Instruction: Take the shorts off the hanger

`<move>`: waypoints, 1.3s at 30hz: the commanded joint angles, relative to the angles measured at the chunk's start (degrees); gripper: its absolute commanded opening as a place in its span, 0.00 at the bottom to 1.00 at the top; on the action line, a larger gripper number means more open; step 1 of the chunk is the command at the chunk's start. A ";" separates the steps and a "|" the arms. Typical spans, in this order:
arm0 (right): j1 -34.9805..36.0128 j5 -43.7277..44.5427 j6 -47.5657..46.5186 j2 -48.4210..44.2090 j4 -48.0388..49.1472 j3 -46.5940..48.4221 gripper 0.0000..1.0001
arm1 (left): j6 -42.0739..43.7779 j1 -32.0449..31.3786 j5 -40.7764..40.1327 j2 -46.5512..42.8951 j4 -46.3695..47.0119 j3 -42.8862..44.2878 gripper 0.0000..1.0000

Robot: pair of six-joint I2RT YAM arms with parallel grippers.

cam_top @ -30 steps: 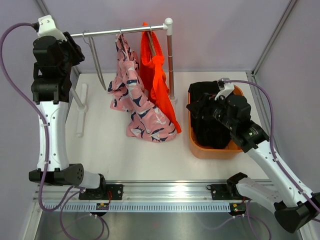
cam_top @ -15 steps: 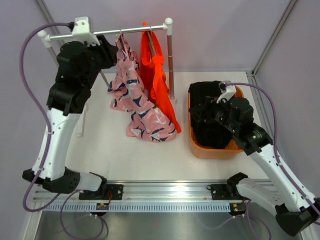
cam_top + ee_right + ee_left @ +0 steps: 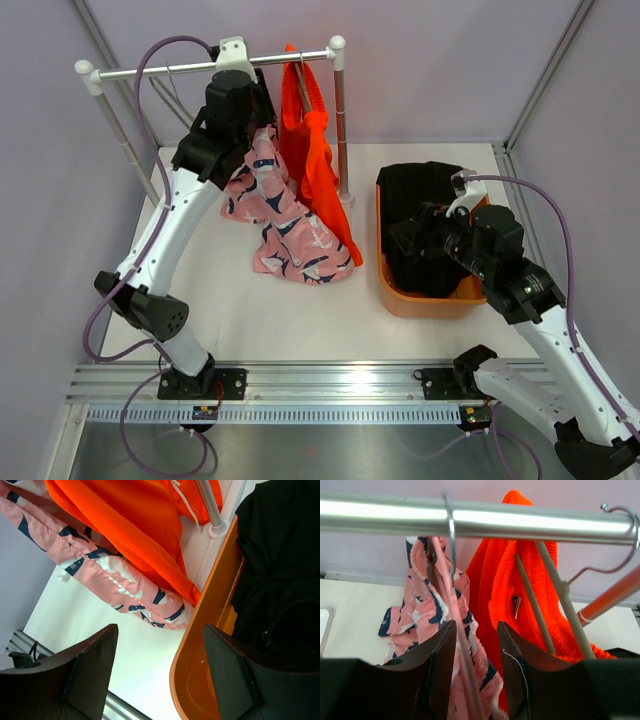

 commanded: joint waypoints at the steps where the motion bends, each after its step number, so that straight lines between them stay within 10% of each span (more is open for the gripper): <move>1: -0.13 1.72 -0.95 -0.71 -1.73 2.44 0.77 | -0.08 -0.02 -3.72 2.28 4.04 4.87 0.42; 39: -0.04 1.10 -1.04 -1.24 -3.31 0.68 0.77 | 0.10 4.29 -3.46 11.07 0.09 12.26 0.41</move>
